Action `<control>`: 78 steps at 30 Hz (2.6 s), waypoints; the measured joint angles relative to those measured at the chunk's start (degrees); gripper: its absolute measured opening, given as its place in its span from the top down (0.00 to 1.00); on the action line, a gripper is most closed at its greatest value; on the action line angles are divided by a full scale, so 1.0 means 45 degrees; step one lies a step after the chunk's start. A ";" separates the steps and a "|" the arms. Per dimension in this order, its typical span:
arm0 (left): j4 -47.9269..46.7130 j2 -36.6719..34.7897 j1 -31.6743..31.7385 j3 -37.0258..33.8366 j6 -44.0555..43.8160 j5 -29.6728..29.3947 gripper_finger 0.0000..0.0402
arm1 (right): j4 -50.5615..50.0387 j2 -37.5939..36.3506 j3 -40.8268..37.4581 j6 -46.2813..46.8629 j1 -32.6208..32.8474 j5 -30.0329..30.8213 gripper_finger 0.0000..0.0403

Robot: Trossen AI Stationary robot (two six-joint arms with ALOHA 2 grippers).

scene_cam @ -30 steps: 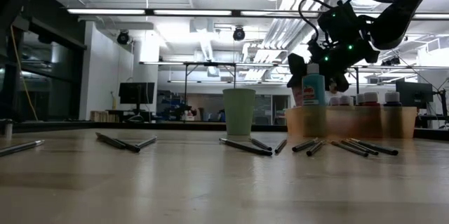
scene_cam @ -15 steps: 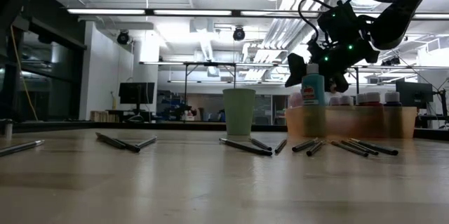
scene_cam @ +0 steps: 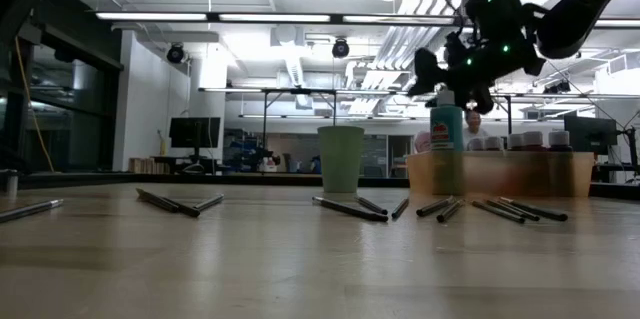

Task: Pick & Place Paint Supplies
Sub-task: Put the silver paintbrush into the green cup

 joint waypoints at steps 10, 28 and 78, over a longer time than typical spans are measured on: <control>-0.0119 -0.0068 0.0092 -0.0005 0.0007 0.0151 0.47 | 0.0578 -0.1204 0.0099 0.0189 0.0011 -0.3346 0.42; -0.2437 -0.0105 0.1360 -0.0005 -0.0254 0.1515 0.47 | -0.9577 -0.1437 0.5360 0.0416 0.2907 -0.2832 0.43; 0.3501 -0.7291 0.1404 -1.1499 0.0862 0.3792 0.47 | -1.9599 0.3886 0.5678 1.4856 0.6717 -0.4558 0.43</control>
